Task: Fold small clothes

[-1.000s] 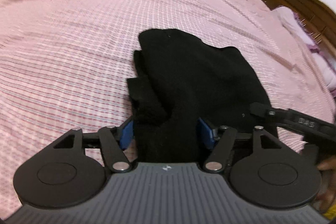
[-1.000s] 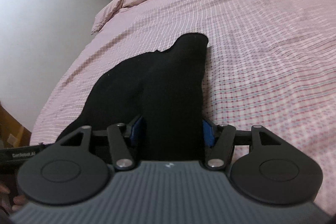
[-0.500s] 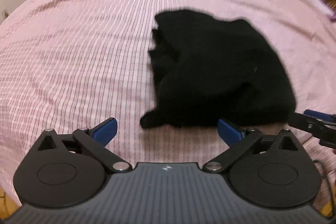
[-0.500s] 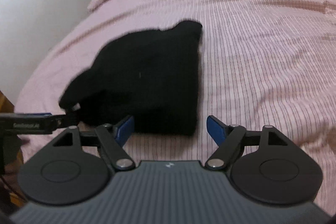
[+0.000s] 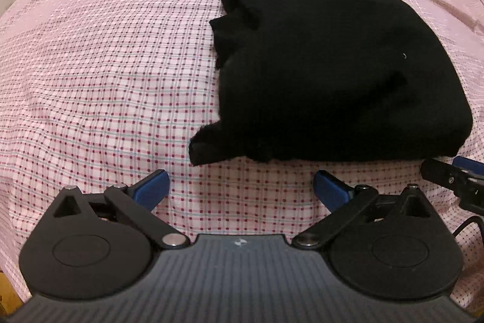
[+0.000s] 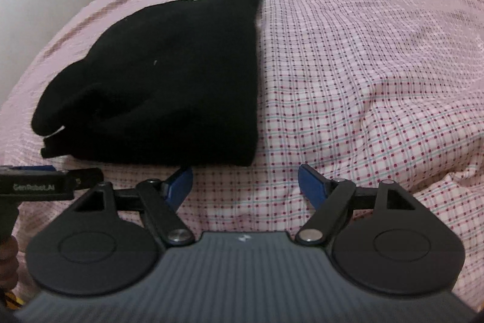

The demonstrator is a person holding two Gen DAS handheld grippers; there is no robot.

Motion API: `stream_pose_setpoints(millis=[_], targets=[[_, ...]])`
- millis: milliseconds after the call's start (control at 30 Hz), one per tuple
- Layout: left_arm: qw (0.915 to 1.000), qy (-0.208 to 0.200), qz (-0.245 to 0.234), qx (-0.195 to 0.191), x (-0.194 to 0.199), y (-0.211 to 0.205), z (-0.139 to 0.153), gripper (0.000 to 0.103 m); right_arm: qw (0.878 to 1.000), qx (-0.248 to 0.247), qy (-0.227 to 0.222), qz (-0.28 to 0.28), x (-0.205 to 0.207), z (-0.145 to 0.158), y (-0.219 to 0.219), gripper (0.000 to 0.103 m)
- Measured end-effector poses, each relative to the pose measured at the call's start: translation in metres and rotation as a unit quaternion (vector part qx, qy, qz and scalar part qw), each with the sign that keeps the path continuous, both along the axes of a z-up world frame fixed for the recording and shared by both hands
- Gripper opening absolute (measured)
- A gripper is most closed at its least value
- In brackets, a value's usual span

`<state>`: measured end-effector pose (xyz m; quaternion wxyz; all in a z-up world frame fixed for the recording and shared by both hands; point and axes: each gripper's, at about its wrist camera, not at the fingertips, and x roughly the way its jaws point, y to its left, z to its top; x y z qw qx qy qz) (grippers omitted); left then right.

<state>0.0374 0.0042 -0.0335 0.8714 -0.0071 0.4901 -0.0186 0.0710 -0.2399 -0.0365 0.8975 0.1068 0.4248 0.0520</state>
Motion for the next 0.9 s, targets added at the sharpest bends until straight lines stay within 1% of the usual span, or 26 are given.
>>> stream_pose_setpoints(millis=[233, 667, 900], targets=[[1.0, -0.002, 0.001, 0.005, 0.0046, -0.002, -0.0044, 0.103, 1.0, 0.004, -0.004, 0.002, 0.0014, -0.0062, -0.0008, 0.082], [0.9997, -0.02, 0.001, 0.011, 0.0029, -0.0055, -0.0012, 0.103, 1.0, 0.01, -0.006, -0.001, 0.0018, -0.0046, -0.0022, 0.083], [0.9997, -0.021, 0.002, 0.01, 0.0024, -0.0033, -0.0002, 0.103, 1.0, 0.01, -0.006, -0.001, 0.0017, -0.0046, -0.002, 0.083]])
